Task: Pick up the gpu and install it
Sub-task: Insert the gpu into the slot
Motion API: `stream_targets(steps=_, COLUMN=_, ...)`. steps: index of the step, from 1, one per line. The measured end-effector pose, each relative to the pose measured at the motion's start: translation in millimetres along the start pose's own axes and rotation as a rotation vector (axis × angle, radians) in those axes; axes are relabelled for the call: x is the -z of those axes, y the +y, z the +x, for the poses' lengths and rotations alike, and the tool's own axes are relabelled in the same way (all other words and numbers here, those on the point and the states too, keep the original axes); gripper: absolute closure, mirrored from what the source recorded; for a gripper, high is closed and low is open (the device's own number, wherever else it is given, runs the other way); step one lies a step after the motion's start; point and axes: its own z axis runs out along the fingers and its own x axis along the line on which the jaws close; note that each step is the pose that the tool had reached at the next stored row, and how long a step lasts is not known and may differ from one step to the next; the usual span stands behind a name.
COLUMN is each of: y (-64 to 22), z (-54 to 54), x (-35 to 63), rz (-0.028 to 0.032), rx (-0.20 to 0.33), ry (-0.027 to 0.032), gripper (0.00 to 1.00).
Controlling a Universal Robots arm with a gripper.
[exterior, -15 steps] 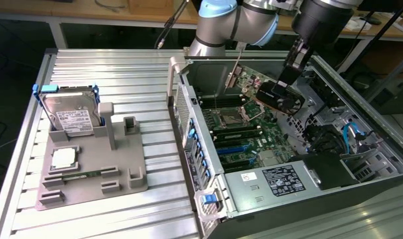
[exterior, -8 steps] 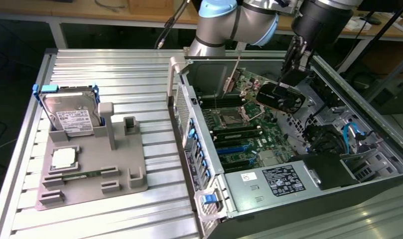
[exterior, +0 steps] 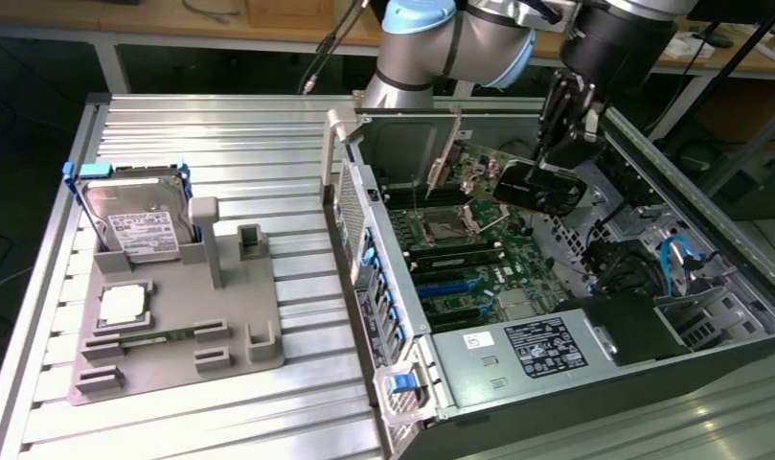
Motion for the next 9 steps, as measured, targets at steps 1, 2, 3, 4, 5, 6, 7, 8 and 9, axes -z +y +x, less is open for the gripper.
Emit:
stream_targets(steps=1, y=0.0, z=0.0, x=-0.3, rz=0.0005, rx=0.019, ry=0.0000, gripper=0.73)
stream_targets(steps=2, y=0.0, z=0.0, x=-0.6, rz=0.0009, rx=0.037, ry=0.0003, gripper=0.73)
stream_targets(steps=3, y=0.0, z=0.0, x=-0.7, rz=0.0013, rx=0.055, ry=0.0005, gripper=0.73)
stream_targets(steps=4, y=0.0, z=0.0, x=-0.7, rz=0.0017, rx=0.072, ry=0.0006, gripper=0.73)
stream_targets(steps=5, y=0.0, z=0.0, x=-0.8, rz=0.0019, rx=0.086, ry=0.0007, gripper=0.73)
stream_targets(steps=6, y=0.0, z=0.0, x=-0.9, rz=0.0022, rx=0.100, ry=0.0007, gripper=0.73)
stream_targets(steps=7, y=0.0, z=0.0, x=-1.0, rz=0.0025, rx=0.116, ry=0.0009, gripper=0.73)
stream_targets(steps=8, y=0.0, z=0.0, x=-1.0, rz=0.0028, rx=0.132, ry=0.0010, gripper=0.73)
stream_targets(steps=9, y=0.0, z=0.0, x=-1.1, rz=0.0031, rx=0.150, ry=0.0012, gripper=0.73)
